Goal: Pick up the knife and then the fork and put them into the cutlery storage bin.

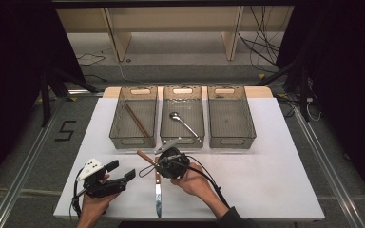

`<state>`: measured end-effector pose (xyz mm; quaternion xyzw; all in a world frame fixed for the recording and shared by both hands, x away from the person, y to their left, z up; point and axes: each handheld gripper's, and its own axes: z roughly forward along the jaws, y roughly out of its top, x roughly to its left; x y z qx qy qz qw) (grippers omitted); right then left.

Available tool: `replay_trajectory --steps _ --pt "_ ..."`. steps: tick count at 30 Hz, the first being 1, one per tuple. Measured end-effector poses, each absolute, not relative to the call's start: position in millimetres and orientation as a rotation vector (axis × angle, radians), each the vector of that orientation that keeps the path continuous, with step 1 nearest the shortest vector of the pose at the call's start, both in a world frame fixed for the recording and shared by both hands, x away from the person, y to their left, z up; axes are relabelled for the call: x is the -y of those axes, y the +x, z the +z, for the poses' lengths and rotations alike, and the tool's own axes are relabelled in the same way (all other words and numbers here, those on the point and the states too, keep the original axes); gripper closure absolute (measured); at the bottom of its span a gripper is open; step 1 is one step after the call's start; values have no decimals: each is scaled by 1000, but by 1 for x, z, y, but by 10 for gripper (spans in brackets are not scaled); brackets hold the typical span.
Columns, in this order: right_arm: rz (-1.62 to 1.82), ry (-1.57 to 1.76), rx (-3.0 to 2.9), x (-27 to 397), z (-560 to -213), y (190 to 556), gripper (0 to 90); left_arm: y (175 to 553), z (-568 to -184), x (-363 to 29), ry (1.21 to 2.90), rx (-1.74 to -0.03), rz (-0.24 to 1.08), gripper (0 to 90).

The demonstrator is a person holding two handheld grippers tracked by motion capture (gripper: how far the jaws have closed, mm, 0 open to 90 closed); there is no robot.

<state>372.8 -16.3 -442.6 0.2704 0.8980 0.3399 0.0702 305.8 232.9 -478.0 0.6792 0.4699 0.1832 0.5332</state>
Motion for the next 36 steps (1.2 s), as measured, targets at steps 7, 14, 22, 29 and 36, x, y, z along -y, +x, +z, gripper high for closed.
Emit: replay_trajectory --steps 7,14,22,29,36 --pt "1044 842 -2676 25 -434 377 811 306 -478 -232 1622 -1116 433 170" --pt "1073 862 -2653 35 -428 381 810 306 -478 -231 1628 -1111 439 170" --pt "1102 888 -2628 45 -421 385 811 305 -478 -231 1625 -1107 437 171" --pt "1128 927 -2590 59 -413 390 810 305 -478 -229 1632 -1097 439 170" --pt "1159 972 -2542 78 -403 398 811 304 -478 -229 1642 -1085 444 170"
